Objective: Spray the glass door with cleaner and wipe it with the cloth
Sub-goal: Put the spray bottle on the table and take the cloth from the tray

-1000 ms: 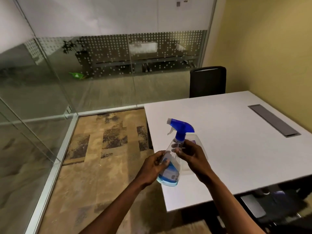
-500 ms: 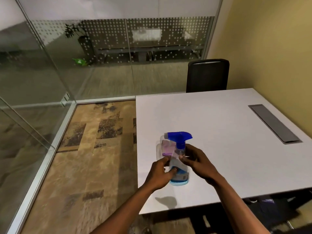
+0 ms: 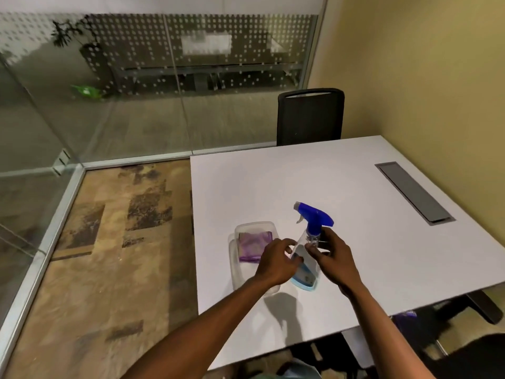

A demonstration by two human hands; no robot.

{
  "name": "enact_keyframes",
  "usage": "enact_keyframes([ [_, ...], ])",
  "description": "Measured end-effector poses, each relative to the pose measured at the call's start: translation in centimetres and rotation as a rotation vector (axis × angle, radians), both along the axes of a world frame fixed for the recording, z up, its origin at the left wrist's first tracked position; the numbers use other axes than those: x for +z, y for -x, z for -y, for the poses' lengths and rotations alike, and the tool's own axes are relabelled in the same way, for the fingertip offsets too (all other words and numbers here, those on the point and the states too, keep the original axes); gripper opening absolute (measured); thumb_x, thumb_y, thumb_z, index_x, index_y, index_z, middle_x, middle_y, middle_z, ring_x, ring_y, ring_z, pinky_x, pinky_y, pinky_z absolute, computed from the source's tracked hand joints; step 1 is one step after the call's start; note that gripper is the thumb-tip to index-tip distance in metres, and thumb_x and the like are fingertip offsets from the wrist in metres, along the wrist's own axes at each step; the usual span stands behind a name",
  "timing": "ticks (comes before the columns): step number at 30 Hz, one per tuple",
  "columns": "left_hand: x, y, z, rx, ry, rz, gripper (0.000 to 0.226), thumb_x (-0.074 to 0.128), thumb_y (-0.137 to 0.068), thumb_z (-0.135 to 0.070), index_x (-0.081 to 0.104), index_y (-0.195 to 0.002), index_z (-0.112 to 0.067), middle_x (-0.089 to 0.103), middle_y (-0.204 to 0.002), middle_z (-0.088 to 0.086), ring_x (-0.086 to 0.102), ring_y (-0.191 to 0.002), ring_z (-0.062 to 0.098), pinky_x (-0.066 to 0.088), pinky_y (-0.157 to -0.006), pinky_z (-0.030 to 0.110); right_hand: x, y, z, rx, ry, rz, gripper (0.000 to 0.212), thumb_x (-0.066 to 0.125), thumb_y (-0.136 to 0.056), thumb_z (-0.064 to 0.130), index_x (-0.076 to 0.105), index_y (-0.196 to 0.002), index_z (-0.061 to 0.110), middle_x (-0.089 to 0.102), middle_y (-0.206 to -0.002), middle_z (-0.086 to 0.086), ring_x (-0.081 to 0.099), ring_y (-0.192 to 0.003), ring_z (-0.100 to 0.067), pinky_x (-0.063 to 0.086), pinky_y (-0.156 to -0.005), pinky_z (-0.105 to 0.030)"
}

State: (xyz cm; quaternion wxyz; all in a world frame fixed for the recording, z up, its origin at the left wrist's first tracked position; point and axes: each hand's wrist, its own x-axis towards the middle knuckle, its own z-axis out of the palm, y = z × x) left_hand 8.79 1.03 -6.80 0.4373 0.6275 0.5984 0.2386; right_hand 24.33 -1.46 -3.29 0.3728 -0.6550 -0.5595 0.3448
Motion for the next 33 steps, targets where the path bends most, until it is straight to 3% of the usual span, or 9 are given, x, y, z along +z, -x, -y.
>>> enact_keyframes([
  [5,-1.0,-2.0,-2.4,-0.066,0.021,-0.021,0.053,0.074,-0.095,-0.027,0.058,-0.144,-0.016,0.062,-0.138,0.01,0.071,-0.115,0.028,0.061,-0.099,0.04,-1.6,-2.2,-1.8,-0.03,0.007,-0.008,0.039,0.076,-0.091,0.01,0.062,-0.125,0.023,0.072,-0.112,0.008,0.07,-0.106,-0.015,0.059,-0.088,-0.037],
  [8,-2.1,-3.5,-3.5,-0.033,0.059,-0.045,0.055,0.074,-0.095,-0.028,0.056,-0.146,-0.016,0.06,-0.14,0.01,0.07,-0.117,0.028,0.06,-0.101,0.04,-3.2,-3.7,-3.3,-0.01,0.05,-0.017,0.046,0.078,-0.091,0.012,0.061,-0.133,0.018,0.071,-0.115,0.007,0.07,-0.106,-0.016,0.06,-0.093,-0.044],
  [12,-3.5,-5.1,-4.5,-0.004,0.105,-0.08,0.056,0.072,-0.095,-0.028,0.055,-0.147,-0.019,0.058,-0.142,0.007,0.069,-0.119,0.026,0.059,-0.102,0.039,-5.6,-5.1,-4.8,0.037,0.056,-0.042,0.043,0.08,-0.09,0.017,0.059,-0.119,0.041,0.072,-0.099,0.033,0.068,-0.096,0.013,0.06,-0.085,-0.032],
  [15,-4.6,-6.0,-4.8,0.043,0.132,-0.097,0.054,0.073,-0.095,-0.025,0.055,-0.146,-0.019,0.058,-0.143,0.008,0.069,-0.121,0.027,0.058,-0.103,0.039,-6.9,-5.8,-5.4,0.078,0.052,-0.05,0.05,0.079,-0.091,0.015,0.053,-0.11,0.053,0.065,-0.099,0.049,0.065,-0.096,0.02,0.053,-0.079,-0.019],
  [19,-6.1,-6.6,-4.2,0.092,0.163,-0.11,0.054,0.07,-0.097,-0.023,0.053,-0.148,-0.02,0.057,-0.146,0.007,0.066,-0.125,0.027,0.056,-0.106,0.038,-8.5,-6.5,-5.8,0.151,0.038,-0.066,0.048,0.079,-0.091,0.017,0.055,-0.112,0.052,0.069,-0.106,0.038,0.068,-0.102,0.008,0.058,-0.082,-0.025],
  [24,-6.9,-7.3,-3.3,0.169,0.163,-0.11,0.054,0.069,-0.098,-0.019,0.052,-0.149,-0.019,0.057,-0.149,0.006,0.066,-0.124,0.028,0.056,-0.106,0.036,-9.5,-7.1,-6.0,0.201,0.001,-0.077,0.049,0.081,-0.089,0.015,0.056,-0.114,0.049,0.072,-0.113,0.018,0.069,-0.103,0.003,0.055,-0.079,-0.018],
  [29,-6.9,-7.8,-2.6,0.199,0.167,-0.12,0.059,0.069,-0.098,-0.02,0.048,-0.153,-0.019,0.054,-0.153,0.004,0.064,-0.128,0.029,0.053,-0.11,0.036,-10.4,-7.7,-6.1,0.24,0.009,-0.064,0.049,0.084,-0.085,0.012,0.059,-0.123,0.03,0.072,-0.116,0.004,0.07,-0.105,-0.012,0.056,-0.077,-0.016],
  [33,-7.1,-8.0,-2.1,0.226,0.174,-0.113,0.064,0.071,-0.097,-0.021,0.045,-0.155,-0.021,0.052,-0.157,0.003,0.064,-0.129,0.028,0.053,-0.112,0.037,-10.8,-8.0,-5.7,0.251,0.005,-0.024,0.056,0.088,-0.08,0.012,0.06,-0.127,0.027,0.071,-0.119,0.003,0.069,-0.105,-0.015,0.058,-0.081,-0.027],
])
